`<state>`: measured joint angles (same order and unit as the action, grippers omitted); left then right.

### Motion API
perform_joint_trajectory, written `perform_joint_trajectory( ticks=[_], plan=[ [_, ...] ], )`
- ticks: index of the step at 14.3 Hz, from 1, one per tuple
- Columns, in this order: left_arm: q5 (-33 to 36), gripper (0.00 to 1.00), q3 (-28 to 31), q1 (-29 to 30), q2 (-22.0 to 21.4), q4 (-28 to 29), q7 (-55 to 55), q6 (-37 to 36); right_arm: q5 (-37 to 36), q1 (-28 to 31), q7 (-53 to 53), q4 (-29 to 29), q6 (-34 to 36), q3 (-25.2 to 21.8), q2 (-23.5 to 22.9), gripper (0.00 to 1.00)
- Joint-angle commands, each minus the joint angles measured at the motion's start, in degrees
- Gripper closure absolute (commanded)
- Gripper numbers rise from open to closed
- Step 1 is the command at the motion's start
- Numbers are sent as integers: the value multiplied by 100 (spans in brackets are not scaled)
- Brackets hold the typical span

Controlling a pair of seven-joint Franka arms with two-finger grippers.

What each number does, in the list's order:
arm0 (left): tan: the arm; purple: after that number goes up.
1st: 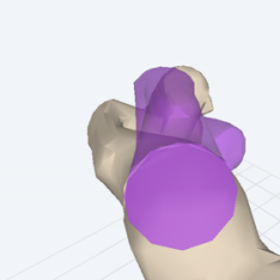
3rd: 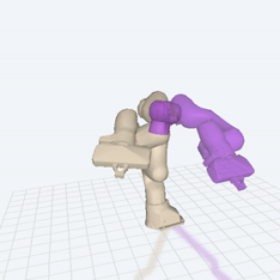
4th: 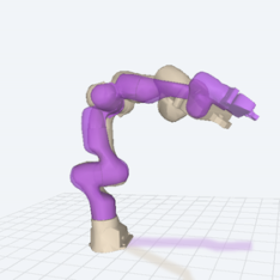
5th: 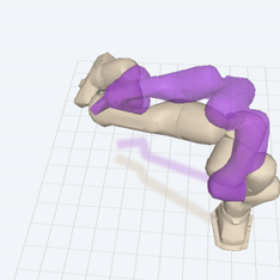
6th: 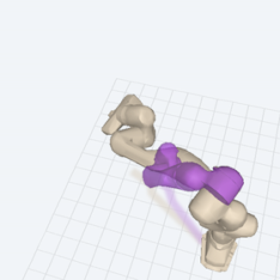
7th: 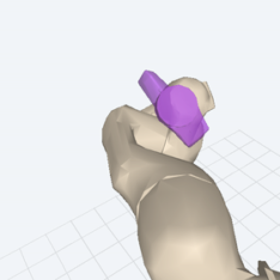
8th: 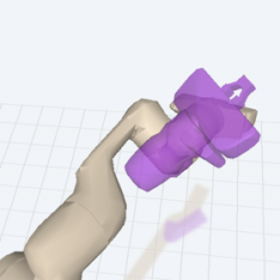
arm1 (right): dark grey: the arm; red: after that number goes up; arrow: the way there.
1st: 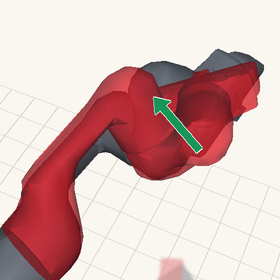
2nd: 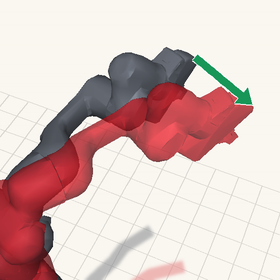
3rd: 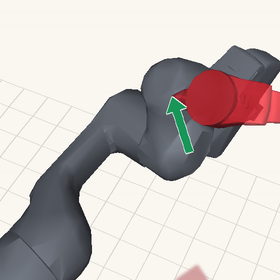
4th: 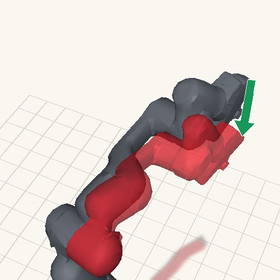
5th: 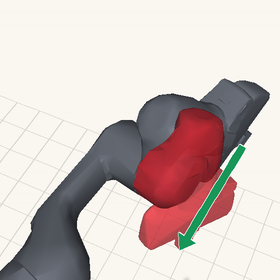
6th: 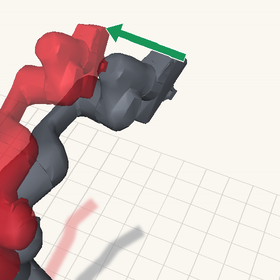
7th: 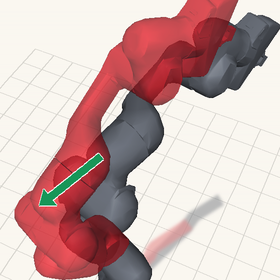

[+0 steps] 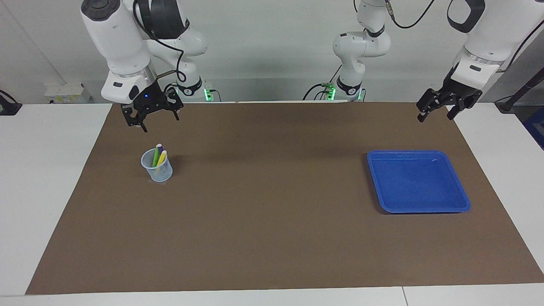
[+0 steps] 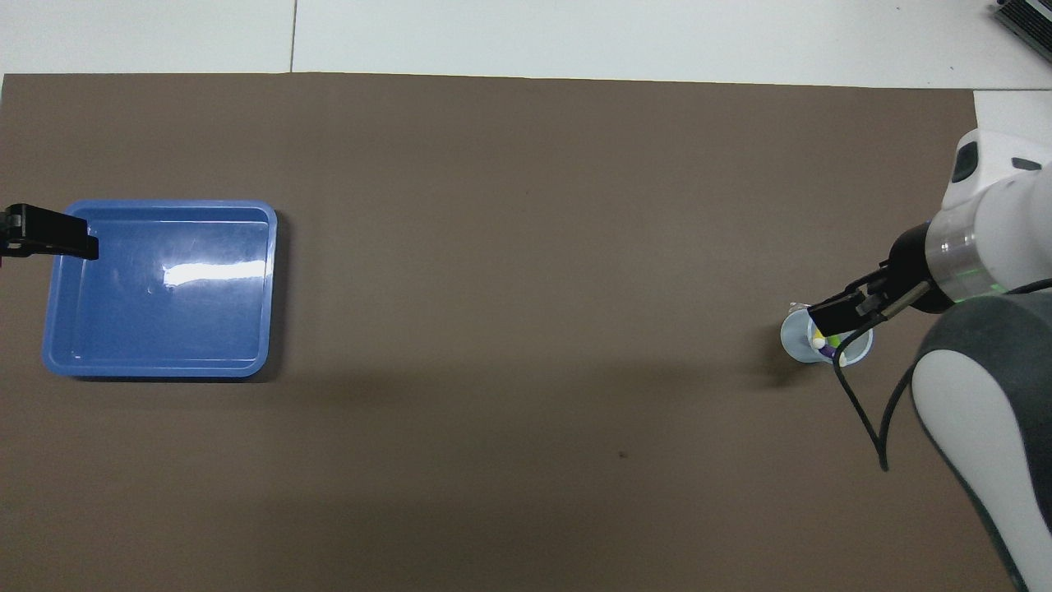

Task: Right arm passes pens to left for tray arrangement
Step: 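Lower the right gripper into the white cup toward the pens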

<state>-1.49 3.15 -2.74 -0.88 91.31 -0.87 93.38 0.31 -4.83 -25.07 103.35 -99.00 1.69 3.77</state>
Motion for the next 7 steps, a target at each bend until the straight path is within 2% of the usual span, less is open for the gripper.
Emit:
perform_joint_trajectory(
  ticks=[1, 4, 7],
  plan=[
    [87, 0, -7, 19, -167, 186, 34, -22, 162, 52, -700, 1238, -655, -20, 590, 0],
    [87, 0, -7, 1, -167, 177, 34, -57, 145, 70, -1041, 1634, -778, -20, 590, 0],
    [87, 0, -24, -60, -176, 177, 25, -75, 136, 227, -1851, 2012, -1322, -37, 503, 0]
  ],
)
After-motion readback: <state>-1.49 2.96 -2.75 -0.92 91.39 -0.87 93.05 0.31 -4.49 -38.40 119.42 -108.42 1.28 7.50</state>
